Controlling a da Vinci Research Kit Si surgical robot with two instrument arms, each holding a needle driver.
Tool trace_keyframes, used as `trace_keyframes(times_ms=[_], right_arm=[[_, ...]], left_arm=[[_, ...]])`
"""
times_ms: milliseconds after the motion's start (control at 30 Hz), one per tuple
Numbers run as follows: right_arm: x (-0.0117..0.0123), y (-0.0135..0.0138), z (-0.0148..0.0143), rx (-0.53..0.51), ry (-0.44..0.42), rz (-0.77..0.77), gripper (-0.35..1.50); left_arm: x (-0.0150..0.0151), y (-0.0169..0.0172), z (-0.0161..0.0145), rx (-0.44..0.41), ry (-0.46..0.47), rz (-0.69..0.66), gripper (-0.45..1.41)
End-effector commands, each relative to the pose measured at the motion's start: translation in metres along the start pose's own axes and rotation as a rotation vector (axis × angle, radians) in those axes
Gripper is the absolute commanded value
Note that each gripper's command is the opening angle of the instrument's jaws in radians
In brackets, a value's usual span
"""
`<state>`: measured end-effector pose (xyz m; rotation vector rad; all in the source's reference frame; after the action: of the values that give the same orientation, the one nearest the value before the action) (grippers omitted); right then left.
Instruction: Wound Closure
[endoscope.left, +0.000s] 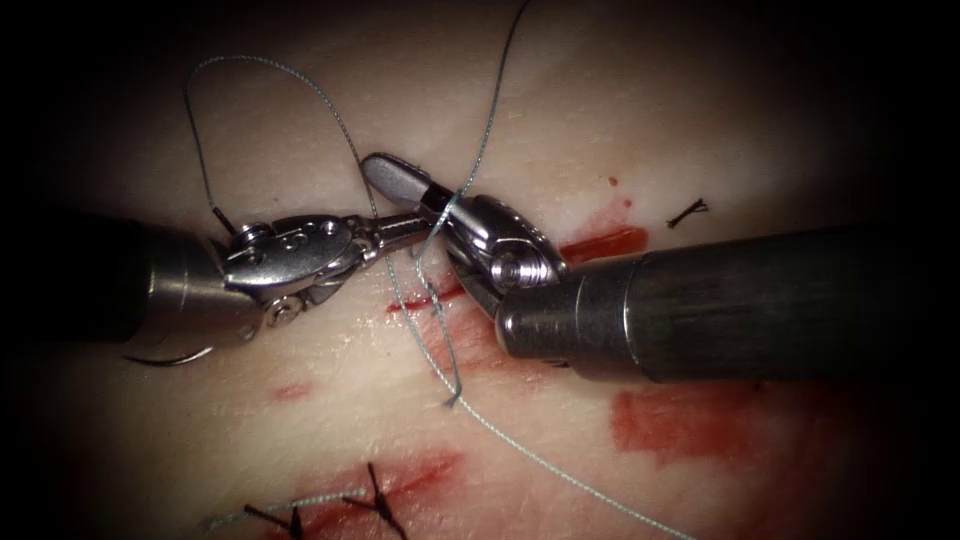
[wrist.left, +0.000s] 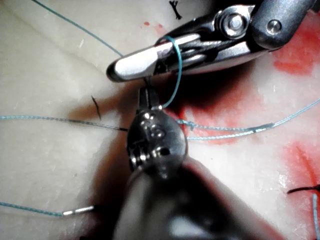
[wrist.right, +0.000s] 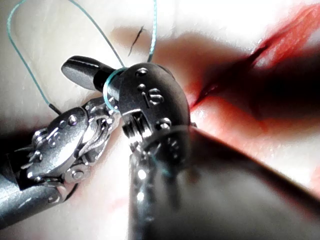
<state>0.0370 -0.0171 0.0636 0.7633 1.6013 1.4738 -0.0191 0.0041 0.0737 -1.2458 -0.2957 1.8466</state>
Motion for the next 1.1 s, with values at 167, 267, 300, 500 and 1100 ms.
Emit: trace_keyframes(times_ms=[167,267,300,500,1100], right_arm=[[-0.0016,-0.0005,0.0005,0.102,-0.114,0.114,-0.35],[-0.0024,-0.0004,-0.0002,0.166,-0.228,0.183,-0.35],[-0.0025,-0.0004,-0.0005,0.177,-0.243,0.197,-0.35],[-0.0034,0.0012,-0.0019,0.345,-0.331,0.280,-0.35],[-0.0019,0.0003,-0.0016,0.000,-1.106,0.070,-0.35]], left_arm=[[-0.0008,0.0000,0.0011,0.004,0.001,0.009,-0.45],[-0.0007,-0.0003,0.0014,-0.009,-0.004,0.009,-0.45],[-0.0006,-0.0004,0.0014,-0.021,-0.001,0.009,-0.45],[-0.0005,-0.0010,0.0014,-0.077,0.023,0.012,-0.45],[-0.0002,-0.0004,0.0024,-0.161,0.029,0.026,-0.45]])
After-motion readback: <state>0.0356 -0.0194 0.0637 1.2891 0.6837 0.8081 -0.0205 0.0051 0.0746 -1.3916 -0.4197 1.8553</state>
